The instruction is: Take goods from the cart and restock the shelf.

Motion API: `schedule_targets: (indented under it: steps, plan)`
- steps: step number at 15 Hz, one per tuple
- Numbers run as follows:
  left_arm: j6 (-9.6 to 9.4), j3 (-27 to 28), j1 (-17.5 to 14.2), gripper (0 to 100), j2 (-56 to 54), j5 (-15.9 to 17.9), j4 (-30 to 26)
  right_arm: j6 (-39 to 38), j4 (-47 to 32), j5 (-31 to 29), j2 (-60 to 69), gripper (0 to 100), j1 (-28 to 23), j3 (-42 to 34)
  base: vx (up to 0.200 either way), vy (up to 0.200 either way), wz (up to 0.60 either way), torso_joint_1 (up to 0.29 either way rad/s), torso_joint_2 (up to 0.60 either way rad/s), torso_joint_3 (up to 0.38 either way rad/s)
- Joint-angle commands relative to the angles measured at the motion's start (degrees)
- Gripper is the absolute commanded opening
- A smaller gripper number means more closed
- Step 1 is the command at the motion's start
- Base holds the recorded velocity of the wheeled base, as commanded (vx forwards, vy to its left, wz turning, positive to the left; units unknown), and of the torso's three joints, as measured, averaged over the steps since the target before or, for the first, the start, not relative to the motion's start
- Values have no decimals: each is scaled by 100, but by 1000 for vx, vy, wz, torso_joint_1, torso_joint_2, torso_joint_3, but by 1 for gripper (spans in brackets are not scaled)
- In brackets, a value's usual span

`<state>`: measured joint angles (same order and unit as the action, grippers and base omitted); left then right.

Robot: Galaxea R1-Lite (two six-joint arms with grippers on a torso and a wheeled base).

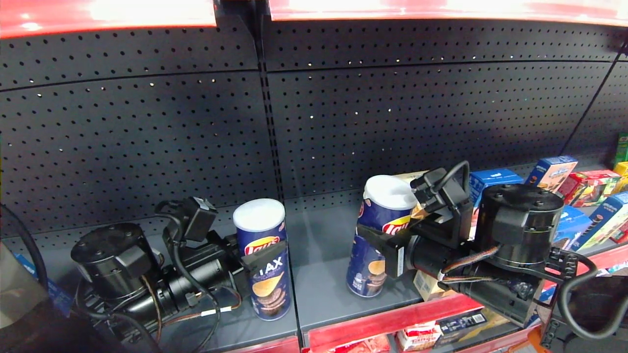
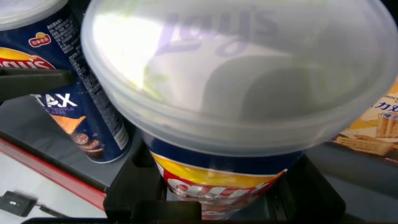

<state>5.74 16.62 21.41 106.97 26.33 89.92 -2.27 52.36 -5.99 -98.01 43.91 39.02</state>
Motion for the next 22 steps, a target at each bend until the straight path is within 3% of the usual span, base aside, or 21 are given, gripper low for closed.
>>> schedule_targets:
  steps: [1, 8, 9, 16, 22]
  plan:
    - [-3, 8, -5, 0, 34, 4, 8, -2, 2, 1, -16, 0, 3, 0, 0, 0, 0, 0, 0, 0]
    - [-38, -18, -5, 0, 113, -58, 8, -2, 2, 1, -16, 0, 3, 0, 0, 0, 0, 0, 0, 0]
    - [-47, -36, 4, 100, 113, -58, 8, -2, 2, 1, -25, 0, 3, 0, 0, 0, 0, 0, 0, 0]
    - [-47, -123, 13, 100, 43, -58, 8, -2, 2, -8, -25, 0, 3, -9, 0, 0, 0, 0, 0, 0]
    - [-29, -651, -75, 100, -599, -49, 8, -2, 161, -8, 19, 0, -5, -211, 0, 0, 0, 0, 0, 0]
